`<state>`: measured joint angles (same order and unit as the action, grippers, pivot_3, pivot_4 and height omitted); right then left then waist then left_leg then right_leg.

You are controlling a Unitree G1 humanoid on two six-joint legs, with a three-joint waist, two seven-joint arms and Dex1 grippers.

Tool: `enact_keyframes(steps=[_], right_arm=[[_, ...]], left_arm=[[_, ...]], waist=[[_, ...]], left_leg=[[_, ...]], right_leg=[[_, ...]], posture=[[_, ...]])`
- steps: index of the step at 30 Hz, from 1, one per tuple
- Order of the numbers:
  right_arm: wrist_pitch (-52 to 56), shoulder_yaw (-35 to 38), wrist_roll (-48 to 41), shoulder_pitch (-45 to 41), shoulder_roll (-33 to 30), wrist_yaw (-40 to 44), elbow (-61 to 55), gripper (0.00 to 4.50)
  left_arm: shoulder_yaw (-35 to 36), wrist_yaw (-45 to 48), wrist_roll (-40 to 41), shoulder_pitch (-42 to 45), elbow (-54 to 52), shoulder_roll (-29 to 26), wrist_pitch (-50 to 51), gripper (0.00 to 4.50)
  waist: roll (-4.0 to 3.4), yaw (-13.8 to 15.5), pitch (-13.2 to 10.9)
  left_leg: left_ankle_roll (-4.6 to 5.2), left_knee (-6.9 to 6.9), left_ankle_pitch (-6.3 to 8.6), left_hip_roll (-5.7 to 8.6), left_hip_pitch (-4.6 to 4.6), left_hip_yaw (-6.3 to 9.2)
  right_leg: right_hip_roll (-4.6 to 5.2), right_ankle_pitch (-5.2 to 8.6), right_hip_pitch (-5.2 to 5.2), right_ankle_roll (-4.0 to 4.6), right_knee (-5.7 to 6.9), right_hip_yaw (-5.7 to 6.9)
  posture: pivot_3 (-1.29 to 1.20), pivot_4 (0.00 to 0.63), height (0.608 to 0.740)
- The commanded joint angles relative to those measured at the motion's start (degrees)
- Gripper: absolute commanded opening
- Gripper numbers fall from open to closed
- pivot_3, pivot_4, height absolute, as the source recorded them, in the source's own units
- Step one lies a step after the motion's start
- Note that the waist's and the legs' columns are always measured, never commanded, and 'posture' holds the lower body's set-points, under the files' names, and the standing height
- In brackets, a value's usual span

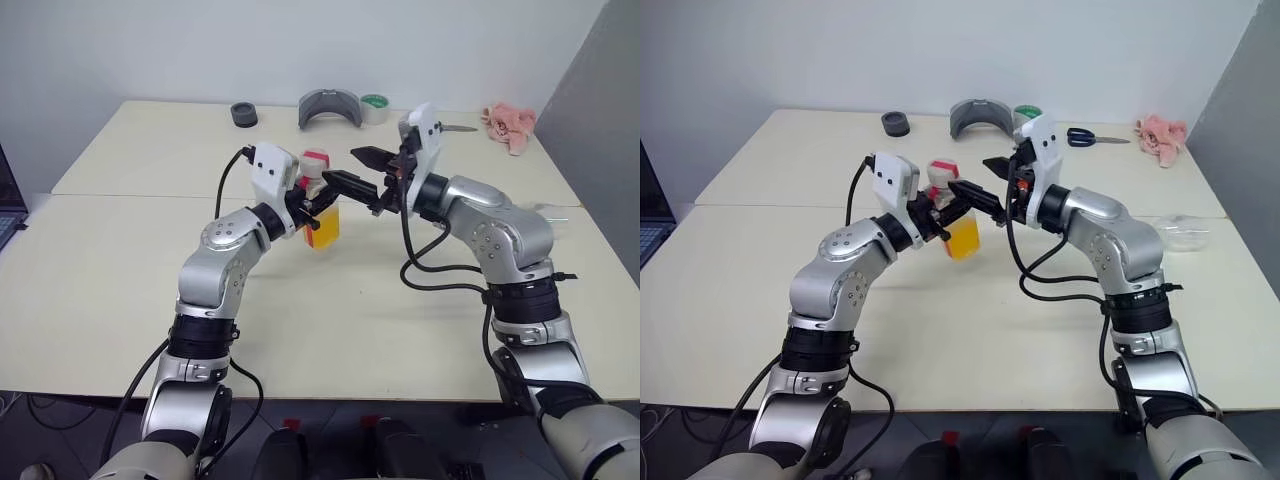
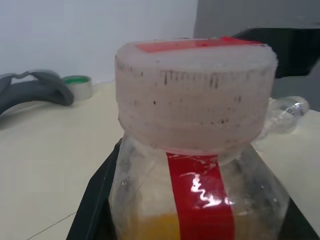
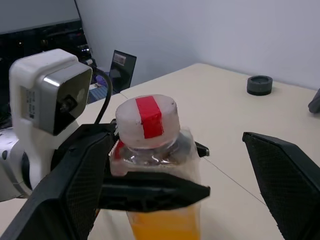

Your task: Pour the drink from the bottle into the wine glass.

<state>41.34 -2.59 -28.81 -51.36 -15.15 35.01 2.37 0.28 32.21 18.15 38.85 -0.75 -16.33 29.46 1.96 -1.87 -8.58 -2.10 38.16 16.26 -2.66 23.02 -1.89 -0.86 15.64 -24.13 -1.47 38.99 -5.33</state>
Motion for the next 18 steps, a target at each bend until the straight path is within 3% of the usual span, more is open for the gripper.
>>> enact_keyframes(steps=[1,18], right_arm=[[-1.5,0.2,0.6,-2.0,0.0,0.6,-0.9,4.5],[2.1,0.0,0.0,-0.3,4.8,-6.6,-9.1,4.5]], left_arm=[[-0.1,1.8,1.8,0.8,-4.0,-0.9,0.4,1.84],[-1.2,3.0,1.5,0.8,-3.0,-0.9,0.2,1.84]], waist=[[-0.01,0.0,0.0],[-0.03,0.0,0.0]], left_leg=[[0.0,0.0,0.0,0.0,0.0,0.0],[0.0,0.0,0.0,-0.01,0.01,-0.01]], right_leg=[[0.0,0.0,0.0,0.0,0.0,0.0],[0.0,0.0,-0.02,0.0,0.0,0.0]], posture=[[0.0,0.15,0.74],[0.0,0.15,0.74]])
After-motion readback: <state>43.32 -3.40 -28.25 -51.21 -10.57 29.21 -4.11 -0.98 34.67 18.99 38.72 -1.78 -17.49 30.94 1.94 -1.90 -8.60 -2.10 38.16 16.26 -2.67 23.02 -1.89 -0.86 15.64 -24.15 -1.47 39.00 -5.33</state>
